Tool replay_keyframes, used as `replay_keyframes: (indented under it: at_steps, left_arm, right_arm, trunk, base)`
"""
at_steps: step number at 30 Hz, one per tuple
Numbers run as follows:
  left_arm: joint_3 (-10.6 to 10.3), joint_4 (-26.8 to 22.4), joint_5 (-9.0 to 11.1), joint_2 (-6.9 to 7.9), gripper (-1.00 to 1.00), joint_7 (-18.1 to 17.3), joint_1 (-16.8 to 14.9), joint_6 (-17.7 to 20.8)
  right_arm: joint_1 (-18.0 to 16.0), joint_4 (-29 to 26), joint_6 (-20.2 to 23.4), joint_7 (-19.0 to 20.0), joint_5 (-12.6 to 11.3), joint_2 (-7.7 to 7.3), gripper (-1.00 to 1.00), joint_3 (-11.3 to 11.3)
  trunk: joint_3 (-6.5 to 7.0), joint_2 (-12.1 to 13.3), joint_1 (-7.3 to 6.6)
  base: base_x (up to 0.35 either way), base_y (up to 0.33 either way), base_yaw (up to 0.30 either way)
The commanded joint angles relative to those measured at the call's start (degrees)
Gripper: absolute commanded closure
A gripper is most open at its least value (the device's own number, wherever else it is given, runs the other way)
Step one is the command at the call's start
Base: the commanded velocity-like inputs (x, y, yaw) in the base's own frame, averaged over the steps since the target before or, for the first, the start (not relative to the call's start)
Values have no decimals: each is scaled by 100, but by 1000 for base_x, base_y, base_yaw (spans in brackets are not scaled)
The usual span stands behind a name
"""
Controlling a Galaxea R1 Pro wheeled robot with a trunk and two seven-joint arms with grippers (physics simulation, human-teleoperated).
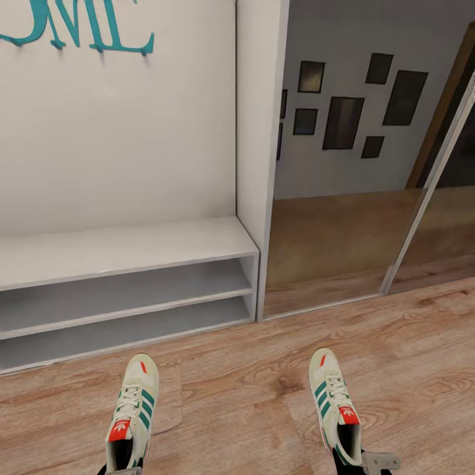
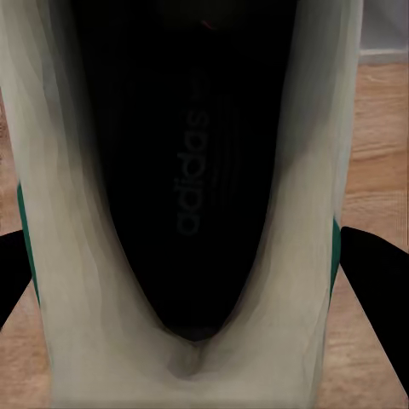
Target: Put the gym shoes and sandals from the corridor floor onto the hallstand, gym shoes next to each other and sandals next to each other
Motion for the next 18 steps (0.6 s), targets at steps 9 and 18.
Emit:
replay_keyframes:
  at_steps: [9, 18]
  left_arm:
    - [40, -5, -32, -13, 100, -51, 0, -7]
    - [41, -7, -13, -15, 100, -51, 0, -8]
  right_arm:
    - [-5, -37, -23, 7, 12, 12, 100, -57]
    - [-5, -13, -23, -9, 24, 28, 100, -52]
  trunk:
    - [169, 361, -199]
    - [164, 361, -199]
  base:
    - [0, 0, 0]
    - [0, 0, 113]
